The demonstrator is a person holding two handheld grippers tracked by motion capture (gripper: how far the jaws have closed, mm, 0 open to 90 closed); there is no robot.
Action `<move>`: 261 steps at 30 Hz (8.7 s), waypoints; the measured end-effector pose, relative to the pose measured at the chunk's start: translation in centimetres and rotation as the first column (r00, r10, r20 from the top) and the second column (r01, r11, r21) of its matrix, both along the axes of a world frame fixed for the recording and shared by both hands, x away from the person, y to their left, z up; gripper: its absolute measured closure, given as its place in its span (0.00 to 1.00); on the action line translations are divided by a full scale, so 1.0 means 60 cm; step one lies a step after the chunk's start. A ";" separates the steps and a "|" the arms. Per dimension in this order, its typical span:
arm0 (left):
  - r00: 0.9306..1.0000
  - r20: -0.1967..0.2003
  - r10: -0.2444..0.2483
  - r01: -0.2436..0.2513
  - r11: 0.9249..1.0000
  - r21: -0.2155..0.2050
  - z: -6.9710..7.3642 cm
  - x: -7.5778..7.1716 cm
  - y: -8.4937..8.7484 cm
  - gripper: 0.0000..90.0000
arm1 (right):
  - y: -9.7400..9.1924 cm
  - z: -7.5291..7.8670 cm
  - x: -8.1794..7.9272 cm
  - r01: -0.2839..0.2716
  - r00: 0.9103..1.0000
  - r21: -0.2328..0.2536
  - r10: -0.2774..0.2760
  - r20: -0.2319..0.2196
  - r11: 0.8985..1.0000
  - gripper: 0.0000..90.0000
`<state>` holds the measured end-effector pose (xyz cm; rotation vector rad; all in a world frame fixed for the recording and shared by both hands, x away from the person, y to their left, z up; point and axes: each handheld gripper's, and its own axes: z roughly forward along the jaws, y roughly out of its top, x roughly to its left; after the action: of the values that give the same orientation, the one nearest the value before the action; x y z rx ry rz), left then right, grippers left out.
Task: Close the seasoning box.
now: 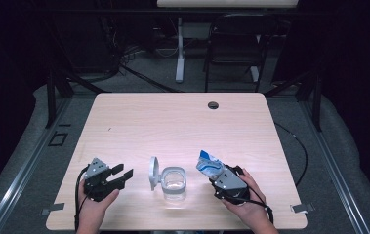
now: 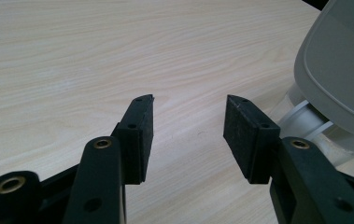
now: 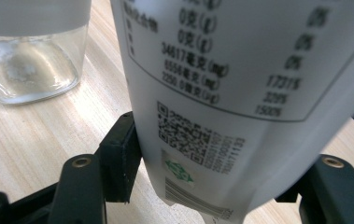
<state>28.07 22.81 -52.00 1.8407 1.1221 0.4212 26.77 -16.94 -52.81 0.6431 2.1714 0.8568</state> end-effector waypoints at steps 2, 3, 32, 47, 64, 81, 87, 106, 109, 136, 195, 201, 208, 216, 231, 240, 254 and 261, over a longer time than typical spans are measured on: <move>1.000 -0.002 -0.003 0.003 1.000 0.002 -0.001 0.001 0.001 0.59 | -0.001 0.004 0.001 -0.005 1.000 0.002 0.005 -0.007 1.000 0.43; 1.000 -0.002 -0.003 0.003 1.000 0.002 -0.001 0.001 0.001 0.59 | -0.001 0.004 0.001 -0.005 1.000 0.002 0.005 -0.007 1.000 0.43; 1.000 -0.004 -0.002 0.002 1.000 0.001 -0.006 0.004 0.002 0.59 | 0.019 0.021 0.012 -0.090 0.995 -0.128 0.083 -0.059 0.988 0.43; 1.000 -0.013 0.002 -0.002 1.000 0.003 -0.007 0.004 0.004 0.58 | 0.024 0.032 0.016 -0.108 0.993 -0.184 0.099 -0.056 0.977 0.43; 1.000 -0.014 0.003 -0.003 1.000 0.004 -0.008 0.005 0.005 0.58 | 0.029 0.034 0.019 -0.125 0.992 -0.265 0.115 -0.054 0.956 0.43; 1.000 -0.013 0.012 -0.012 1.000 -0.002 -0.008 0.006 0.009 0.58 | 0.036 0.030 0.023 -0.128 0.992 -0.354 0.120 -0.044 0.926 0.43; 1.000 -0.013 0.012 -0.012 1.000 0.000 -0.009 0.006 0.010 0.58 | 0.041 0.028 0.023 -0.120 0.993 -0.395 0.118 -0.029 0.911 0.43; 1.000 -0.018 0.008 -0.007 1.000 0.006 -0.008 0.007 0.014 0.58 | 0.049 0.030 0.026 -0.119 0.992 -0.435 0.125 -0.014 0.892 0.43; 1.000 -0.021 0.010 -0.010 1.000 0.002 -0.008 0.007 0.013 0.58 | 0.050 0.030 0.027 -0.124 0.992 -0.433 0.129 -0.019 0.893 0.43; 1.000 -0.014 0.020 -0.020 1.000 -0.003 -0.010 0.007 0.014 0.58 | 0.061 0.041 0.024 -0.121 0.985 -0.554 0.167 0.035 0.824 0.44; 1.000 -0.013 0.028 -0.028 1.000 -0.002 -0.010 0.007 0.017 0.58 | 0.069 0.034 0.028 -0.136 0.973 -0.687 0.226 0.042 0.714 0.44; 1.000 -0.020 0.021 -0.021 1.000 0.002 -0.009 0.008 0.018 0.58 | 0.070 0.037 0.027 -0.129 0.972 -0.709 0.230 0.048 0.693 0.44; 1.000 -0.022 0.022 -0.022 1.000 0.001 -0.011 0.008 0.018 0.58 | 0.071 0.040 0.029 -0.126 0.971 -0.720 0.232 0.050 0.682 0.44; 1.000 -0.022 0.020 -0.020 1.000 0.003 -0.011 0.008 0.019 0.58 | 0.072 0.041 0.029 -0.128 0.970 -0.727 0.239 0.051 0.674 0.44; 1.000 -0.016 0.026 -0.026 1.000 -0.006 -0.012 0.008 0.018 0.58 | 0.072 0.042 0.029 -0.120 0.968 -0.751 0.245 0.057 0.649 0.44; 1.000 -0.016 0.024 -0.024 1.000 -0.003 -0.012 0.008 0.019 0.58 | 0.074 0.042 0.027 -0.116 0.967 -0.761 0.249 0.061 0.638 0.44; 0.999 -0.017 0.032 -0.033 0.999 -0.004 -0.012 0.009 0.020 0.58 | 0.081 0.045 0.024 -0.111 0.957 -0.780 0.278 0.084 0.616 0.44; 0.999 -0.018 0.032 -0.032 0.999 -0.002 -0.013 0.009 0.021 0.58 | 0.086 0.047 0.023 -0.110 0.951 -0.795 0.297 0.091 0.596 0.44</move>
<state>28.59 24.04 -52.75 1.8293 1.1654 0.4225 28.16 -11.79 -49.97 -0.1576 2.1515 -0.0093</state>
